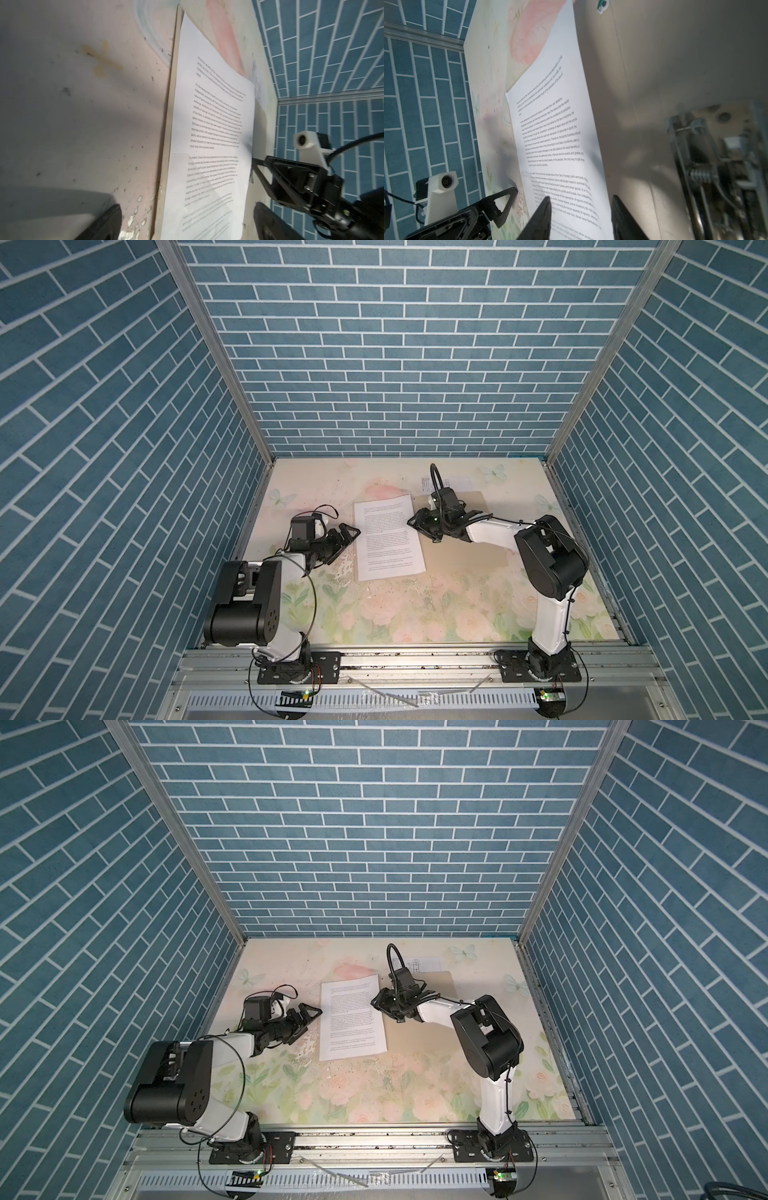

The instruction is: Put the files into the folder

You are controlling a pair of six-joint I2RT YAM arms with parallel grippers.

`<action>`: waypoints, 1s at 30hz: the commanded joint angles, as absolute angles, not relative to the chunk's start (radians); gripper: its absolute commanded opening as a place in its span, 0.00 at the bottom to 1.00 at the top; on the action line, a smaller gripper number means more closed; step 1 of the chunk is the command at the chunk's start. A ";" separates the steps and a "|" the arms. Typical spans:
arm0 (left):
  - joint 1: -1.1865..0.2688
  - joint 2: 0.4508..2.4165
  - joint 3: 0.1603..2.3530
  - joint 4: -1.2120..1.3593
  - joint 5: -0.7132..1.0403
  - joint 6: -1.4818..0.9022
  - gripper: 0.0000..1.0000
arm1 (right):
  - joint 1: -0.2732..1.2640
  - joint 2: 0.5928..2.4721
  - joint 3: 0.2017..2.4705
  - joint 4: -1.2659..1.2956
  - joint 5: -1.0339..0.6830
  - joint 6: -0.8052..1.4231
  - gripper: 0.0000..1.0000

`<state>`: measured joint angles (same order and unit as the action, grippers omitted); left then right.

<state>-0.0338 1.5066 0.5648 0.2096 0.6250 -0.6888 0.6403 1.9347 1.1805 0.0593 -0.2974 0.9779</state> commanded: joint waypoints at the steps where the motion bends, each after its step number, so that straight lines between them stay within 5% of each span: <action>1: -0.101 1.478 0.638 -0.078 0.482 -0.532 1.00 | 0.637 1.887 1.148 0.008 -0.262 0.903 0.47; 10: -0.283 1.558 0.816 -0.145 0.377 -0.511 0.99 | 0.633 1.815 1.070 0.049 -0.217 0.817 0.52; 16: -0.406 1.693 1.001 -0.177 0.369 -0.500 0.76 | 0.605 1.752 0.997 0.072 -0.187 0.805 0.55; 22: -0.508 1.858 1.181 -0.184 0.376 -0.512 0.42 | 0.558 1.686 0.909 0.131 -0.216 0.816 0.44; 30: -0.584 2.029 1.365 -0.180 0.401 -0.545 0.35 | 0.496 1.659 0.835 0.152 -0.292 0.819 0.24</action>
